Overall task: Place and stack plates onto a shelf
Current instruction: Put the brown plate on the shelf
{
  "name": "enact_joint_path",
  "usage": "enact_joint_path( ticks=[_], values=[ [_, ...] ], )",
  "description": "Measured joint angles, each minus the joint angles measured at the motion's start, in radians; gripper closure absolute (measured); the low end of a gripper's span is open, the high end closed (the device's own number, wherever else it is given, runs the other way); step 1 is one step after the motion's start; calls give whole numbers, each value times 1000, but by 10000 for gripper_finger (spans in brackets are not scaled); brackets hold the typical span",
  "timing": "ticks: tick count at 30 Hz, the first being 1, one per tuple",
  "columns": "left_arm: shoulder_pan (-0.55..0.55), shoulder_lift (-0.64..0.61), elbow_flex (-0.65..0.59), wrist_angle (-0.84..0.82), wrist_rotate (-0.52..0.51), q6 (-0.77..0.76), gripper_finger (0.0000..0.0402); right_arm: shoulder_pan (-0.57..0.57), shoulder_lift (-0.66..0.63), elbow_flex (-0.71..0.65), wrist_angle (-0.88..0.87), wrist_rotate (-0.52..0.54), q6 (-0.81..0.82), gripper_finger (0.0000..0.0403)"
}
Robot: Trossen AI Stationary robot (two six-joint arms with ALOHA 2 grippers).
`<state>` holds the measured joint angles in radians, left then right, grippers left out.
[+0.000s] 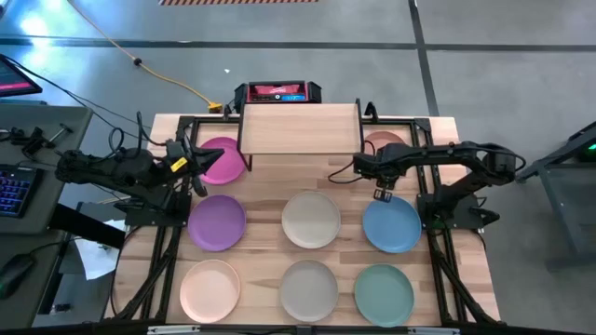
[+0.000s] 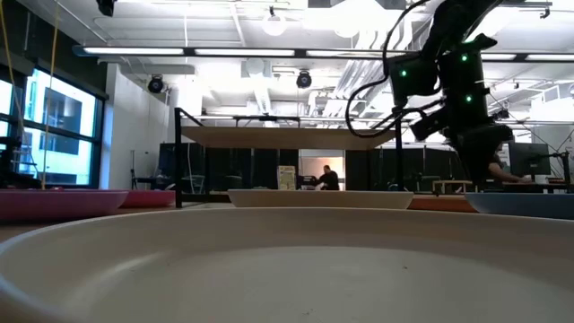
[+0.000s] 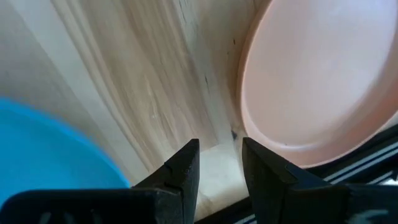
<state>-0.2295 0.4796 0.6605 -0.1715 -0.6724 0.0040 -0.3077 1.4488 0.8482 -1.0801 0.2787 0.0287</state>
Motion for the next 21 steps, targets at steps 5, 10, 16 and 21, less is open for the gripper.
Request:
enact_joint_path(
  ticks=[5,10,16,21],
  values=[
    [0,0,0,-19,0,0,399,0,-92,0,-23,-1,37,300],
    [0,0,0,-23,0,0,399,-16,-172,0,-68,-8,69,300],
    [0,0,0,-23,0,0,399,-75,-280,0,-80,-63,233,300],
    [0,0,0,-21,0,0,399,-156,-371,0,-80,-88,365,300]
  ],
)
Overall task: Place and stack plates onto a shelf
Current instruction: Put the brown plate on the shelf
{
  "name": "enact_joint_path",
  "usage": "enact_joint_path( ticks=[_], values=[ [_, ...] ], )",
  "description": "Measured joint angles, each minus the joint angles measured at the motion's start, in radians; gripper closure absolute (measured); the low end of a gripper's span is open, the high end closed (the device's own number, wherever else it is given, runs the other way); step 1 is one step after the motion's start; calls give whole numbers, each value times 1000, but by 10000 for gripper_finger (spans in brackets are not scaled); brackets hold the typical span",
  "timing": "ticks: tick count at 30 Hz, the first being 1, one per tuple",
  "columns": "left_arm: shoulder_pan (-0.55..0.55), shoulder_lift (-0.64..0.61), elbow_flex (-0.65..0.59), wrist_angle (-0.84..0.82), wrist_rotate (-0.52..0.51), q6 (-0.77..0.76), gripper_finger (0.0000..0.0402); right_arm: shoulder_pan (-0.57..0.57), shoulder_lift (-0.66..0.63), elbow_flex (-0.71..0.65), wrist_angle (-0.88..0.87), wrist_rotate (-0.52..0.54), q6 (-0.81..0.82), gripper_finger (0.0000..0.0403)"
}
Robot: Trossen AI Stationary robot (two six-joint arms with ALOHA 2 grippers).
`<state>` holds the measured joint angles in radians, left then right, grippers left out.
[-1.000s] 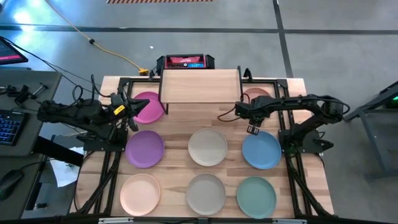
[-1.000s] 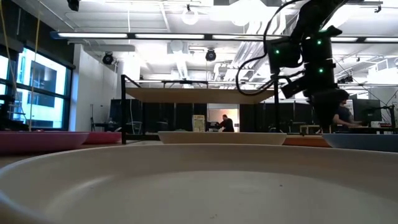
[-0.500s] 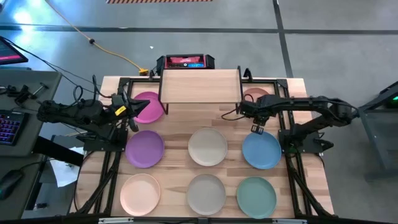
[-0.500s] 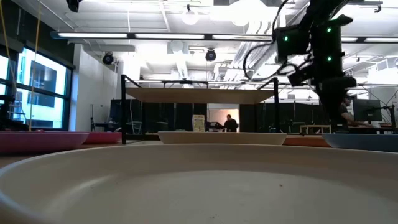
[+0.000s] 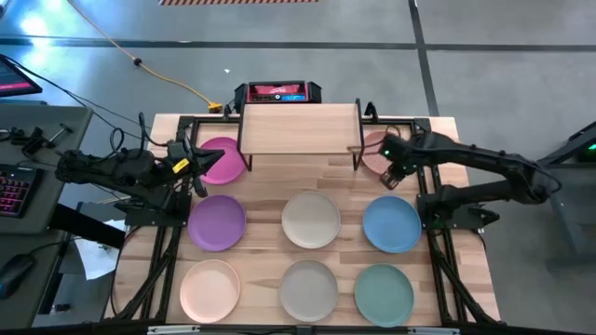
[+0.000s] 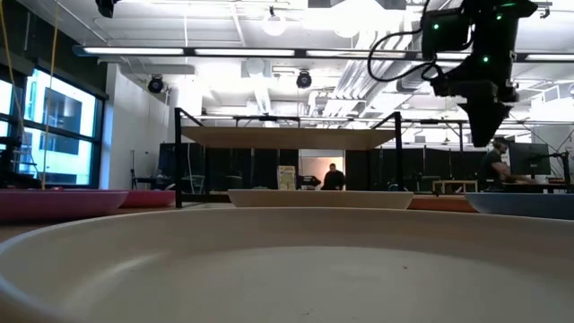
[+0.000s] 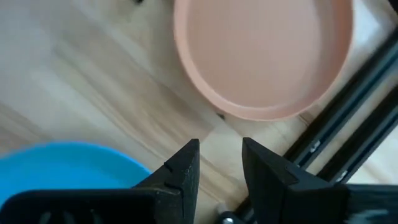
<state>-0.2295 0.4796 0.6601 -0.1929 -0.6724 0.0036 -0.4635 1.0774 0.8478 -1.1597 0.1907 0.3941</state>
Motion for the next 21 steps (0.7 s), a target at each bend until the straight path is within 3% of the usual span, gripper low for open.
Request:
enact_joint_path(
  ticks=[10,14,21],
  values=[
    [0,0,0,-13,18,0,399,-198,-42,128,80,14,233,300],
    [0,0,0,-31,18,0,399,-293,-11,192,151,37,229,300],
    [0,0,0,-32,18,0,399,-437,92,292,207,-11,39,299]
  ],
)
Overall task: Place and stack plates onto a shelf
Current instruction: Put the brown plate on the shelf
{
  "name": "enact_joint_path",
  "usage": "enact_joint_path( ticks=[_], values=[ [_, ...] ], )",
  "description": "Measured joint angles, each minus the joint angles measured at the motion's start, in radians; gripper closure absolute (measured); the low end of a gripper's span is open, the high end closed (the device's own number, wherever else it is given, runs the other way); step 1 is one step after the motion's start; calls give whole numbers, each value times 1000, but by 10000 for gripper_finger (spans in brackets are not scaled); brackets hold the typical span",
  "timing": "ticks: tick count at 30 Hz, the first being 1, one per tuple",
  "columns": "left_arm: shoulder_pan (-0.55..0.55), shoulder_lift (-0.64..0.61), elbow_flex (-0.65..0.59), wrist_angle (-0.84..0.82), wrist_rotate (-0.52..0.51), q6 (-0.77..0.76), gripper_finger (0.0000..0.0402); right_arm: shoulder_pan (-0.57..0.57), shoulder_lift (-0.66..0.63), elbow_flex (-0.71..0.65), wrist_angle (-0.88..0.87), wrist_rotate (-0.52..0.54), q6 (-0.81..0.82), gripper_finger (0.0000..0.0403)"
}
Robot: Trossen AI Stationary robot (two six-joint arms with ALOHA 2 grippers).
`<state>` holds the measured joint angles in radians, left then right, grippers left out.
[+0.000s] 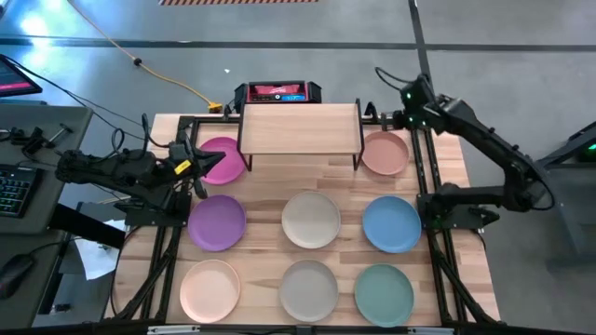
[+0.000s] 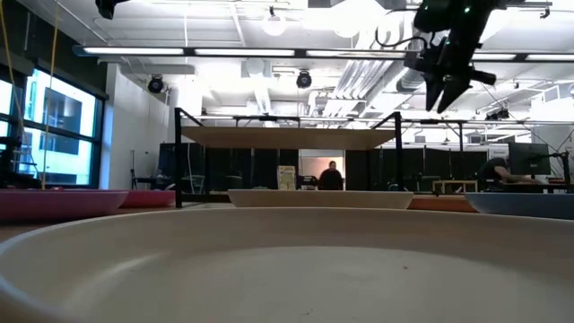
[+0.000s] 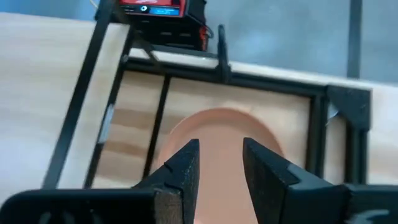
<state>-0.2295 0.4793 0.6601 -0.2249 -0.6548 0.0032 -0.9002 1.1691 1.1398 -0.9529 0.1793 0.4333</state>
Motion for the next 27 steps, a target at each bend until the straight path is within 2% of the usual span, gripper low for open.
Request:
enact_joint_path(
  ticks=[3,7,11,15,21,27],
  values=[
    [0,0,0,0,0,2,399,-51,63,16,9,3,-88,299],
    [0,0,0,0,0,-14,399,-119,153,19,30,-59,-213,299],
    [0,0,0,0,0,-18,399,-197,251,17,23,-133,-251,299],
    [0,0,0,-1,-4,-18,399,-205,304,24,6,-145,-304,300],
    [0,0,0,-4,-10,-18,399,-198,367,24,-18,-115,-295,300],
    [0,0,0,-4,-11,-18,399,-197,405,24,-14,-109,-188,300]
  ],
)
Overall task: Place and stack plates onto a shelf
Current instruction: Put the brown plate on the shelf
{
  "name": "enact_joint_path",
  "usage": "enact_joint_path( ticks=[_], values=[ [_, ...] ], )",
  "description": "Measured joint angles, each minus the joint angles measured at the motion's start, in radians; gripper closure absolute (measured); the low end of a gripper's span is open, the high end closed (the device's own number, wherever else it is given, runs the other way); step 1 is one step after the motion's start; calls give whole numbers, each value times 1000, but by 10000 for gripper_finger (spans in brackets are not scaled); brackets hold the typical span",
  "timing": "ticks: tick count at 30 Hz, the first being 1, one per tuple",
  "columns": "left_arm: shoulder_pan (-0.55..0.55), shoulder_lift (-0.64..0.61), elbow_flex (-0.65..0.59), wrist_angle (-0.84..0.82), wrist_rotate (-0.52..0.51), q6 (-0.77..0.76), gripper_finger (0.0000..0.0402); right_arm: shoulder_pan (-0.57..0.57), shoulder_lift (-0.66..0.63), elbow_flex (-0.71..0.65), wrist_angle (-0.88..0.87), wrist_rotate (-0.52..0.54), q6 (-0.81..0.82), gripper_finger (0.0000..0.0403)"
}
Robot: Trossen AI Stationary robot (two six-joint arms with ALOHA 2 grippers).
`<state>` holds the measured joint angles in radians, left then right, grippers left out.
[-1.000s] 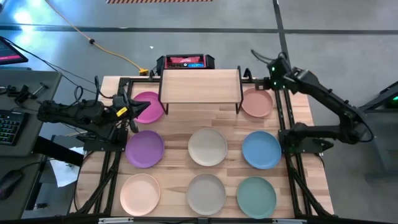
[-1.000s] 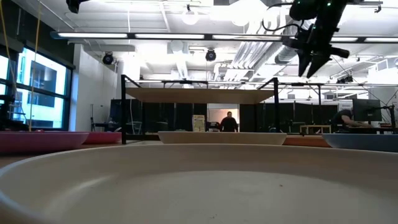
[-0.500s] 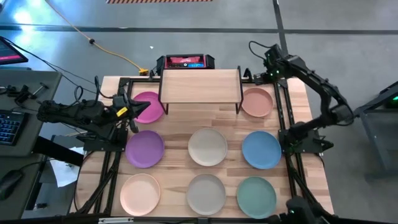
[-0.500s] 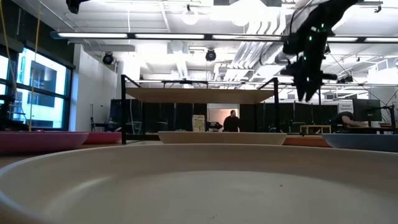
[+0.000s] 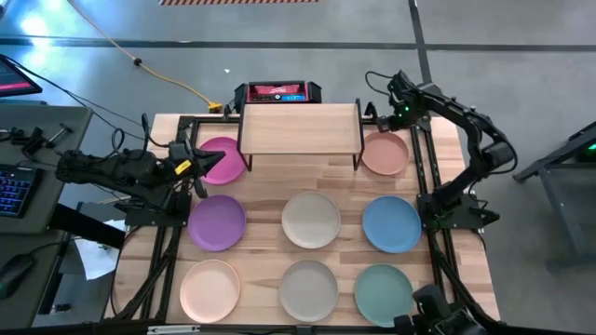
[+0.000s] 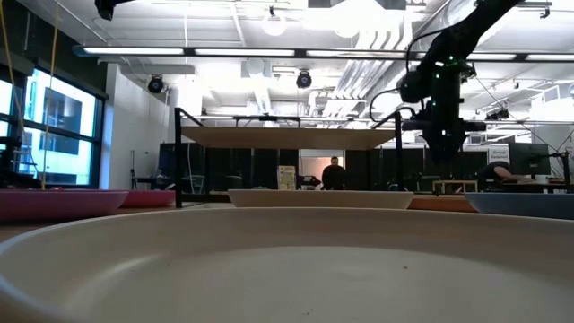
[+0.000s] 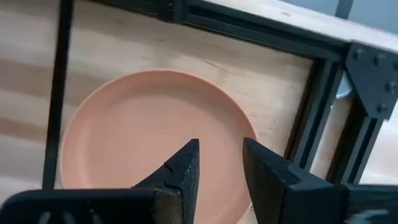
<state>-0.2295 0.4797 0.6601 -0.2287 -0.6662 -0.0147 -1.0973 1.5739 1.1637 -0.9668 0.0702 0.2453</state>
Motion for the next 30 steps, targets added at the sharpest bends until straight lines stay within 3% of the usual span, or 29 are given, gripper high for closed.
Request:
enact_joint_path(
  ticks=[7,22,30],
  values=[
    [0,0,0,0,0,0,399,-3,30,0,26,16,139,300],
    [0,0,0,0,0,8,399,7,118,-1,65,117,158,300],
    [0,0,0,0,0,9,399,3,118,-1,63,151,-67,300]
  ],
)
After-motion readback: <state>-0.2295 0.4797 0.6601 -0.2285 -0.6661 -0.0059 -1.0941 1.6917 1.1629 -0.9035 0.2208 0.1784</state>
